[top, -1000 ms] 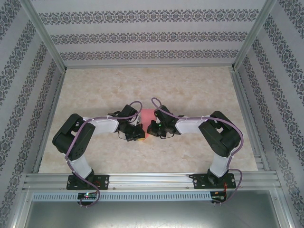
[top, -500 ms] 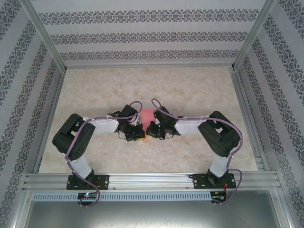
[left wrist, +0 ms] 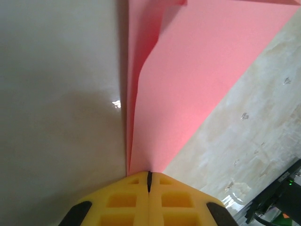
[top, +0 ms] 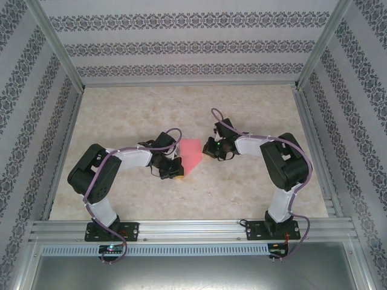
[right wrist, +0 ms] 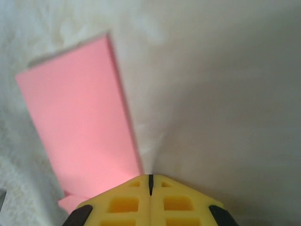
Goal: Fold a paper plane with a square sheet of paper (pick it up from the middle)
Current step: Fold the paper at the center of the table, then fourth fold the wing at the center of the table.
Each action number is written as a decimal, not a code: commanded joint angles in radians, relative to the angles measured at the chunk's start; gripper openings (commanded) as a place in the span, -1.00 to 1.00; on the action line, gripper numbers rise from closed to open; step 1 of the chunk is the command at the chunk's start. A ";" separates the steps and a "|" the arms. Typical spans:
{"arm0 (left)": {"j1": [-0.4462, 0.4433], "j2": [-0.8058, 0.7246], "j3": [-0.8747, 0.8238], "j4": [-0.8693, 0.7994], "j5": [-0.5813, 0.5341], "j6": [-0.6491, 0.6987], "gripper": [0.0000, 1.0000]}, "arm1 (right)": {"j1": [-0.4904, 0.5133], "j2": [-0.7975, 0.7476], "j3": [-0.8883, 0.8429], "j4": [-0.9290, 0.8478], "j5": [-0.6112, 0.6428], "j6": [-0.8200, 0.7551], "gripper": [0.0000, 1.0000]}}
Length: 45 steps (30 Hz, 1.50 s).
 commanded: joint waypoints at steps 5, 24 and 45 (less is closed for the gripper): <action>0.027 -0.149 0.023 -0.080 -0.003 0.184 -1.00 | 0.003 -0.180 -0.050 -0.053 0.033 -0.017 -0.86; 0.026 0.041 0.138 0.075 -0.178 0.035 -0.86 | 0.107 -0.141 -0.156 0.167 -0.088 0.186 -0.14; 0.029 0.098 0.119 0.025 -0.224 -0.009 -0.91 | 0.120 -0.042 -0.083 0.148 -0.094 0.200 -0.35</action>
